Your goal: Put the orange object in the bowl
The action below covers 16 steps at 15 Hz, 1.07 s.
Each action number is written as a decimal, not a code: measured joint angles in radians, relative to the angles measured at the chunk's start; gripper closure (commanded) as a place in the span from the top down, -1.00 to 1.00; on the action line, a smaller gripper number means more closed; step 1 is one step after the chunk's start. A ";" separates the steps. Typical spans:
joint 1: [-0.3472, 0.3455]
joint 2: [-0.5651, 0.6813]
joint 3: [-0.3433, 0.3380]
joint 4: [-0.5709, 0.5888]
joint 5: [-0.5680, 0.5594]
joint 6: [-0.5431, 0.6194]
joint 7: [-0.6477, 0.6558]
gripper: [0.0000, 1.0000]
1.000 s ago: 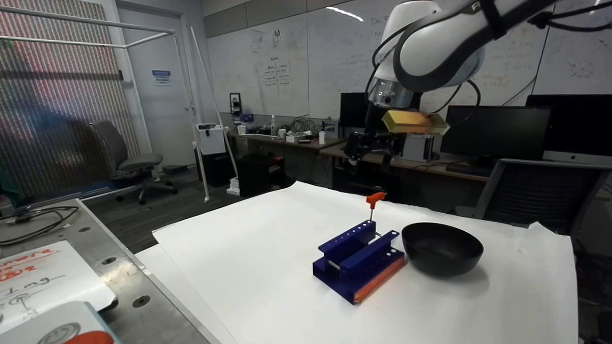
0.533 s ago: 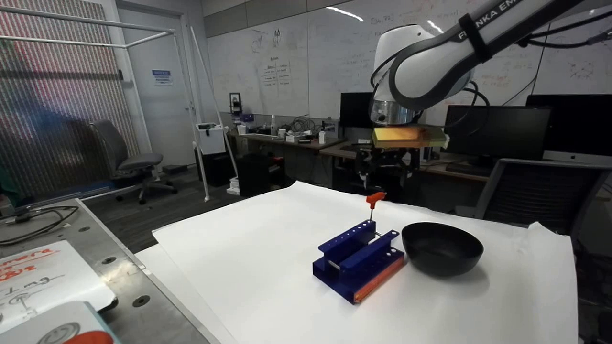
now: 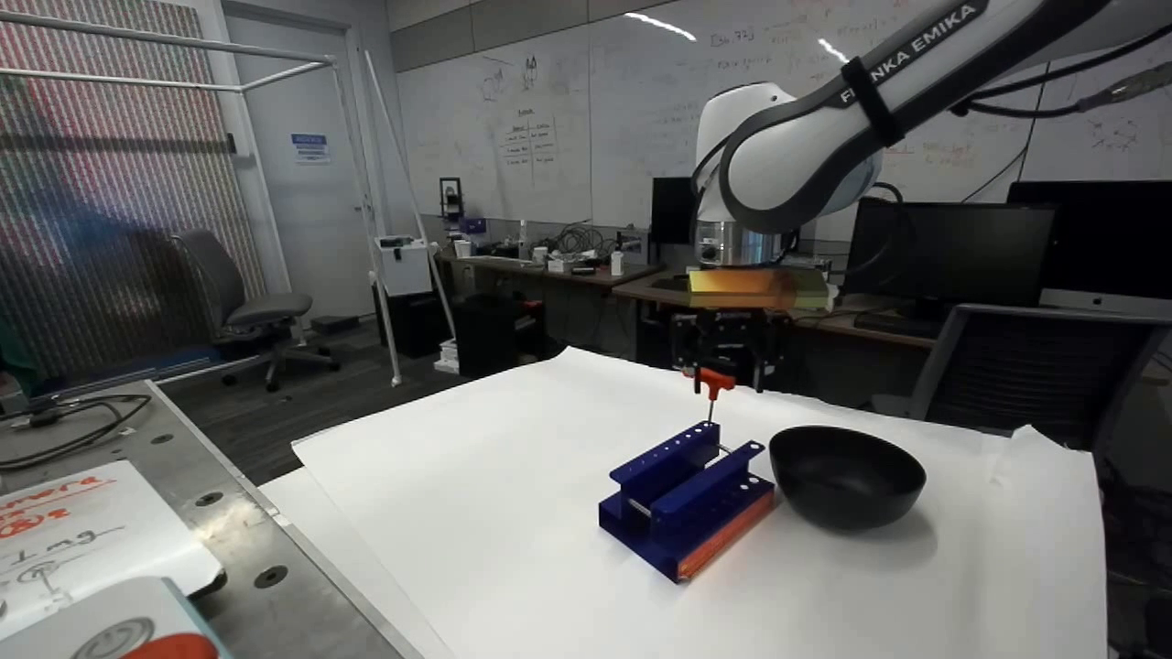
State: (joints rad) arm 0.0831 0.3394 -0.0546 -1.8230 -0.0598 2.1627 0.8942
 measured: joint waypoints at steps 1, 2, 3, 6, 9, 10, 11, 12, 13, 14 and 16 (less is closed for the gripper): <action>0.001 0.009 0.001 0.006 0.003 0.003 0.004 -0.15; 0.001 0.018 0.001 0.012 0.005 0.006 0.007 -0.29; 0.002 0.025 0.001 0.018 0.005 0.009 0.009 -0.46; 0.003 0.039 0.001 0.030 0.001 0.031 0.009 -0.89; 0.004 0.048 0.001 0.045 -0.010 0.034 0.001 -0.99; 0.004 0.051 0.001 0.050 -0.010 0.035 -0.004 -0.90; 0.004 0.054 0.001 0.053 -0.010 0.035 -0.009 -0.90; 0.004 0.055 0.001 0.055 -0.010 0.035 -0.015 -0.90; 0.004 0.056 0.002 0.057 -0.010 0.035 -0.023 -0.90; 0.004 0.056 0.003 0.060 -0.010 0.035 -0.033 -0.90; 0.005 0.042 0.006 0.065 -0.010 0.034 -0.060 -0.90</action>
State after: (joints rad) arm 0.0885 0.3810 -0.0482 -1.7584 -0.0694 2.1972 0.8339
